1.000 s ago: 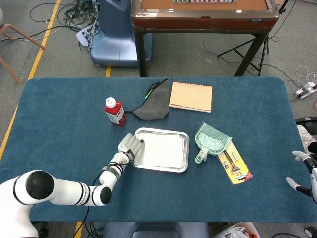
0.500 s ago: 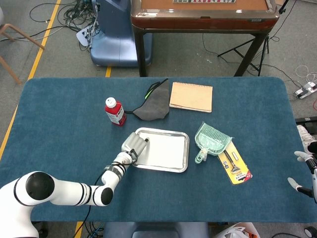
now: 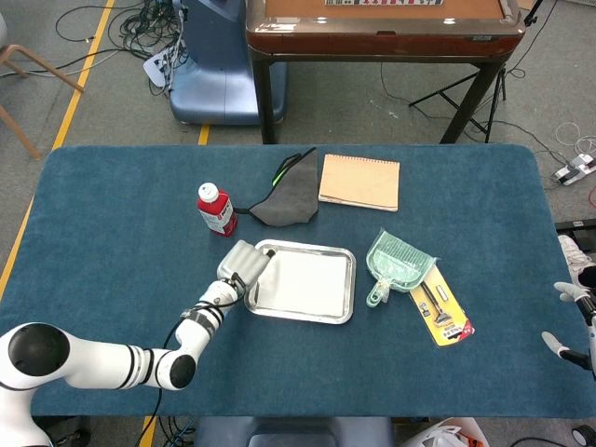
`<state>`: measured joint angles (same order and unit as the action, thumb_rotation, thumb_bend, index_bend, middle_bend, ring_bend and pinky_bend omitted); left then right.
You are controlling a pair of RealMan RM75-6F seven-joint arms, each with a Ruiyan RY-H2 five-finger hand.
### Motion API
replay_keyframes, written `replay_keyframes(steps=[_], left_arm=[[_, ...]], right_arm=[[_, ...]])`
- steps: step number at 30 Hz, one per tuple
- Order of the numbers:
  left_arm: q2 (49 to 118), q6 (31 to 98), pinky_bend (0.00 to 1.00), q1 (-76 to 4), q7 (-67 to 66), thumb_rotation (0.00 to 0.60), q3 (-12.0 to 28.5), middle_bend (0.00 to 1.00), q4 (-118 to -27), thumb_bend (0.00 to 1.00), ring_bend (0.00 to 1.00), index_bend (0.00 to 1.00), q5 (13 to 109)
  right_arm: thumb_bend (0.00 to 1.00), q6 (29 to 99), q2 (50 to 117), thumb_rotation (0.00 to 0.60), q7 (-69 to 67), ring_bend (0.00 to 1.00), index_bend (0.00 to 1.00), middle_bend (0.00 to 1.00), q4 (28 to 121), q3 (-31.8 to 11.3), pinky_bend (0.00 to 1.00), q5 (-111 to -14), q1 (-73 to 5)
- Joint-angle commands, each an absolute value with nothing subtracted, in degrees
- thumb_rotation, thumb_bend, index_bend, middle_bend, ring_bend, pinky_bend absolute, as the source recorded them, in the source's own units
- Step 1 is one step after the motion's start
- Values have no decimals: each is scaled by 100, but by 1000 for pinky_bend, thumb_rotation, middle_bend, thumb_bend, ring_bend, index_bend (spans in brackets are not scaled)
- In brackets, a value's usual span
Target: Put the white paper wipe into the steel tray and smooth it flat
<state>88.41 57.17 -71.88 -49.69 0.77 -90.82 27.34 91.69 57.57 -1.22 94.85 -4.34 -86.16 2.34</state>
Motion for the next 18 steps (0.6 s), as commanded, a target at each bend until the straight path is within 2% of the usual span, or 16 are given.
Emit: replay_keyframes(steps=[1,9,18], left_arm=[[8443,6064,1000,-6801,-4523,600,122,1000,-9494,517,1000,136,3195],[7558,6703,1000,-6016,-4005,600,-101,959,-10362,517,970,127,3854],[6939,7373,977,-5138,-3396,600,-252,882,-10939,517,889,127,4531]], right_arm=[[70,9139,5750,600,-101,284,297,387,9495,-435,344,-8625,211],[70,9052,5729,600,-14,285,297,387,9517,-460,344,-8619,136],[70,8776,5751,600,22,284,297,387,9531,-468,344,-8593,-36]])
